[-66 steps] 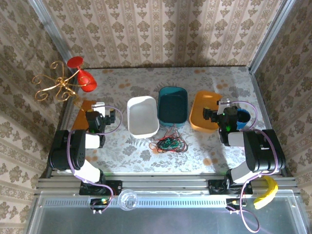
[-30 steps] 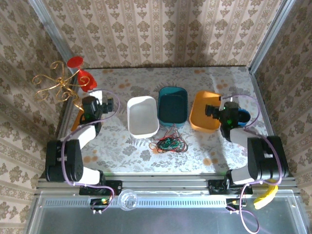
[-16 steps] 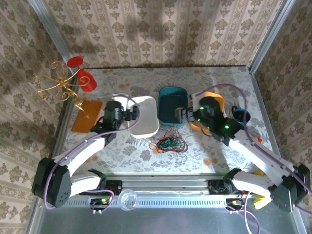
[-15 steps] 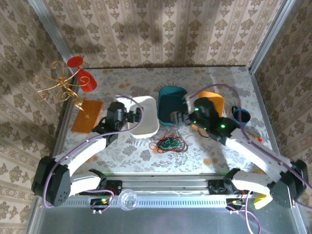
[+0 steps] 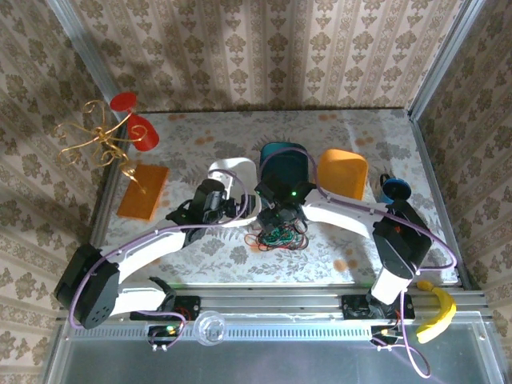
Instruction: Untangle the cables
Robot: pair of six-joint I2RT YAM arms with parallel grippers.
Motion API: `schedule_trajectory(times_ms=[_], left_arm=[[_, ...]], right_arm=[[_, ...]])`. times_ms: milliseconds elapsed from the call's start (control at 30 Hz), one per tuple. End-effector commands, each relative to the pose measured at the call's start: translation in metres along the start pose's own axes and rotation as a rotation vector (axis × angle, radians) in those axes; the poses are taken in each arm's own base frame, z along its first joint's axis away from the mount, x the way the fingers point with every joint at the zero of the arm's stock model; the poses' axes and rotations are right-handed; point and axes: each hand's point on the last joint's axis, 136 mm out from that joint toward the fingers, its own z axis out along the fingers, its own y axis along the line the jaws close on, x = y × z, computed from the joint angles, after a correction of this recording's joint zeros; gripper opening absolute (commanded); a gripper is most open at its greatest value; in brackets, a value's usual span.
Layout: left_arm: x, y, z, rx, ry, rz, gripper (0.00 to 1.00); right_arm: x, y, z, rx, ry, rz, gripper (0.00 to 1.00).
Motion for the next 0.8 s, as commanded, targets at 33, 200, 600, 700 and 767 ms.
schedule_trajectory(times_ms=[33,200,600,700,767], left_arm=[[-0.005,-0.009,-0.007,-0.014,0.007,0.076,1.00],[0.004,-0.018,-0.011,0.006,0.038,0.148,1.00],[0.029,-0.094,-0.024,0.342,0.162,0.334,1.00],[0.037,-0.109,-0.016,0.388,0.216,0.385,1.00],[0.044,-0.116,-0.010,0.411,0.255,0.422,1.00]], right_arm=[[0.000,-0.017,-0.001,0.112,0.010,0.042,0.72],[0.000,-0.015,0.004,0.098,0.003,0.054,0.42],[-0.022,-0.015,-0.046,-0.053,-0.176,0.047,0.00],[-0.024,-0.015,-0.063,-0.150,-0.210,0.079,0.00],[-0.033,-0.013,-0.075,-0.229,-0.264,0.118,0.00]])
